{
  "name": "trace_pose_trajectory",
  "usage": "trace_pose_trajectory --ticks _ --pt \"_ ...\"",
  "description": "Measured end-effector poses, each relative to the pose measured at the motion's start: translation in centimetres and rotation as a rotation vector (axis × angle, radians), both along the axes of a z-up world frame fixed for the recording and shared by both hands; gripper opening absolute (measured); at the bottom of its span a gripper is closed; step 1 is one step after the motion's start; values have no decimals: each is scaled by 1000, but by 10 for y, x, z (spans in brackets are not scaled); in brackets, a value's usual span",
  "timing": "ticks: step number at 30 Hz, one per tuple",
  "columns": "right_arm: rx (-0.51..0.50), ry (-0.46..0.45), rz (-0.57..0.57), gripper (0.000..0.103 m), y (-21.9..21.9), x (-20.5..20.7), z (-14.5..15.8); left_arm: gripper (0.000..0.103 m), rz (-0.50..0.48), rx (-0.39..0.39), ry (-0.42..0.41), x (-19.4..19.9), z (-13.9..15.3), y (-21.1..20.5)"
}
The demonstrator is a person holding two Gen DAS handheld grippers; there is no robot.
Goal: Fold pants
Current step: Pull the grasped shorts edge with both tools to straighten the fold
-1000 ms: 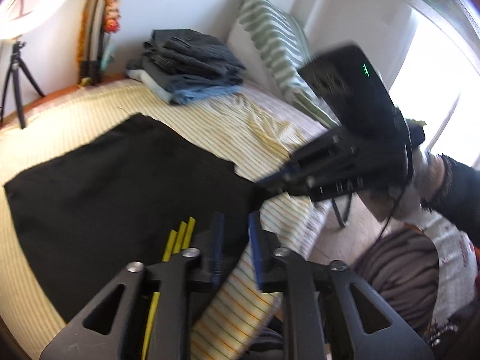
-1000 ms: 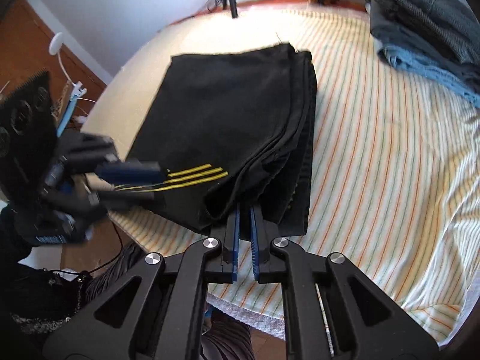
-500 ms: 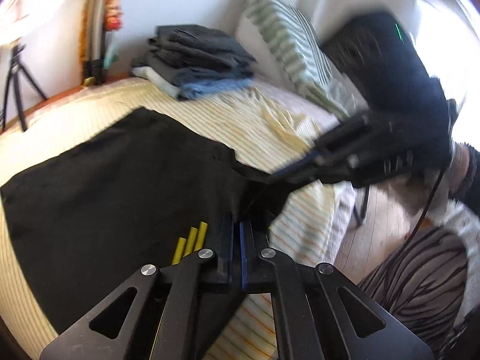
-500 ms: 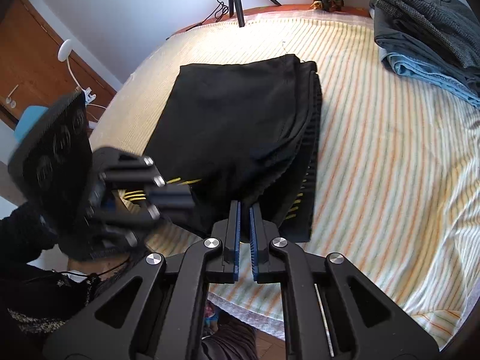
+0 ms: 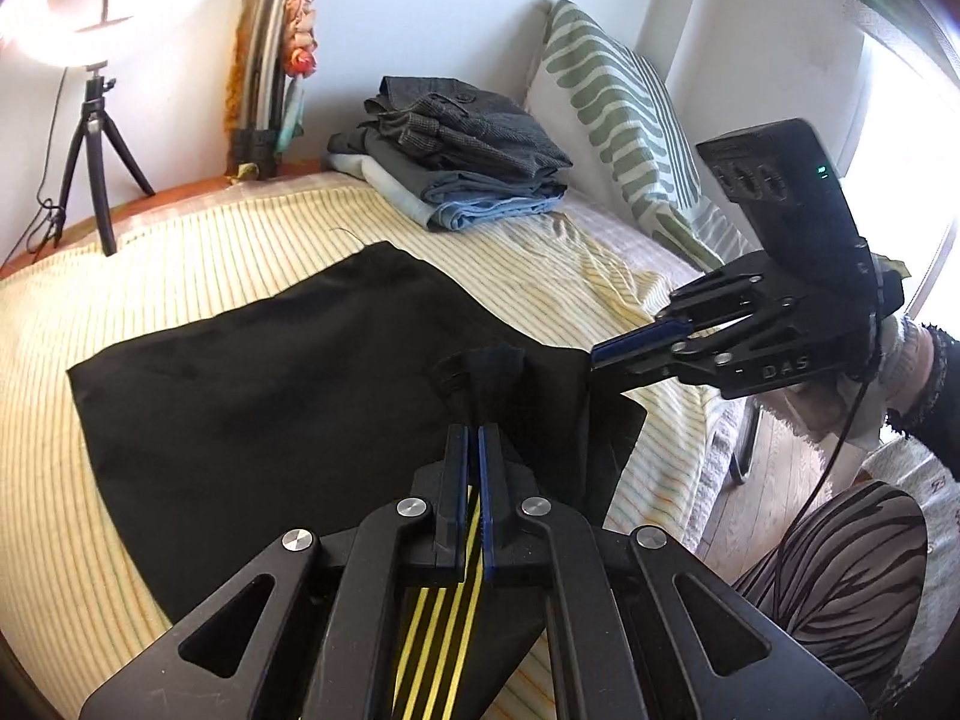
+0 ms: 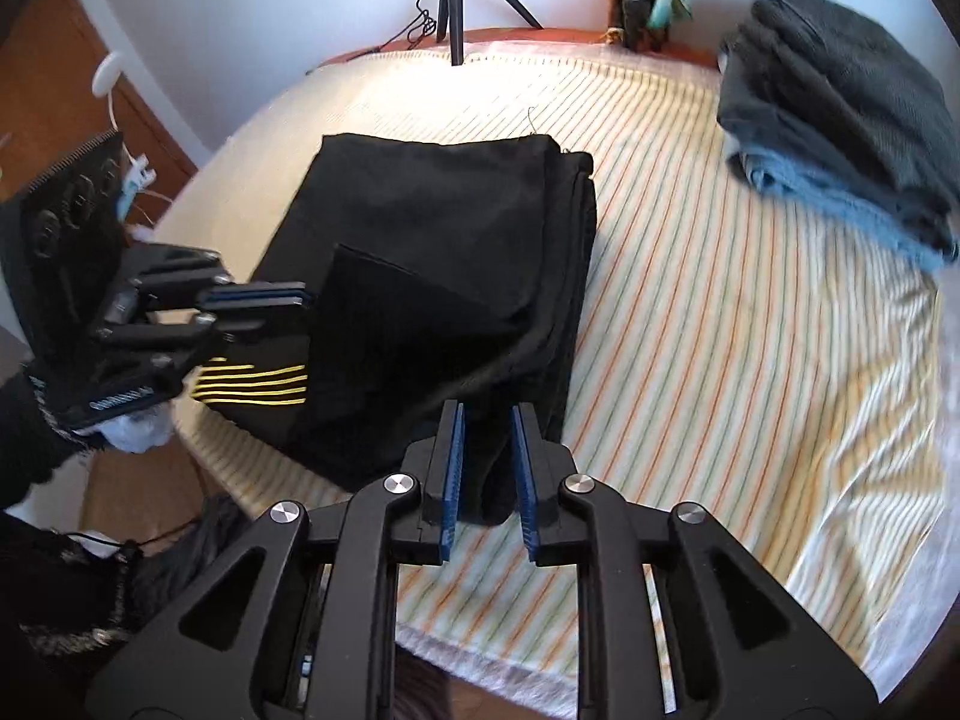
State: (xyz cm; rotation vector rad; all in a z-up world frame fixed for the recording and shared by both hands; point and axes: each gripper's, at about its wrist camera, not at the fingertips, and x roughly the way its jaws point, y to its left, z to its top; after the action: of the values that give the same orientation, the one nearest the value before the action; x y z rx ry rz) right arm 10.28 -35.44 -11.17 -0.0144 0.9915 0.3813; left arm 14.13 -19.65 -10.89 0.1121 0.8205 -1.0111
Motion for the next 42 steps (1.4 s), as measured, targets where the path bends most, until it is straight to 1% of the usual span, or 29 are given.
trace_pose_trajectory --ticks 6,9,12,16,18,20,21,23,25,27,29,31,32,33,34,36,37,39,42 --pt "7 25 43 17 9 20 -5 2 14 -4 -10 3 5 10" --pt "61 45 69 17 18 31 -3 2 23 3 -18 6 4 13" --pt "97 59 64 17 23 44 -2 2 37 2 -11 7 3 16" --pt "175 68 10 17 7 47 2 2 41 7 -14 6 2 23" --pt "177 74 -14 22 -4 43 2 2 45 7 -6 6 1 26" --pt "184 83 -23 39 -12 37 0 2 41 0 16 8 -1 26" --pt "192 93 -24 41 -14 35 -3 2 34 -4 33 8 -3 25" --pt "190 104 -17 42 -14 33 -7 2 32 -6 53 9 -6 20" --pt "189 117 -9 42 -10 33 -11 2 27 2 53 7 -8 17" --pt "166 109 -5 42 -7 29 -12 2 19 2 50 5 -8 15" --pt "178 95 28 42 -5 24 -7 2 17 9 39 3 -7 17" --pt "131 83 57 42 2 22 -4 2 27 15 35 5 -6 19" --pt "111 92 71 38 8 24 -5 2 36 14 34 6 -6 21" --pt "109 107 83 29 13 27 -7 2 47 11 33 8 -5 23" --pt "101 116 90 6 19 31 -8 2 59 4 35 10 -4 26" --pt "93 116 84 7 30 44 -7 2 82 -2 32 12 -2 31" --pt "121 117 88 6 35 52 -6 2 88 -2 30 12 -1 32" --pt "131 117 61 7 41 65 -6 2 95 -1 31 12 0 37" --pt "184 129 32 9 35 70 -3 2 99 6 19 11 2 45"
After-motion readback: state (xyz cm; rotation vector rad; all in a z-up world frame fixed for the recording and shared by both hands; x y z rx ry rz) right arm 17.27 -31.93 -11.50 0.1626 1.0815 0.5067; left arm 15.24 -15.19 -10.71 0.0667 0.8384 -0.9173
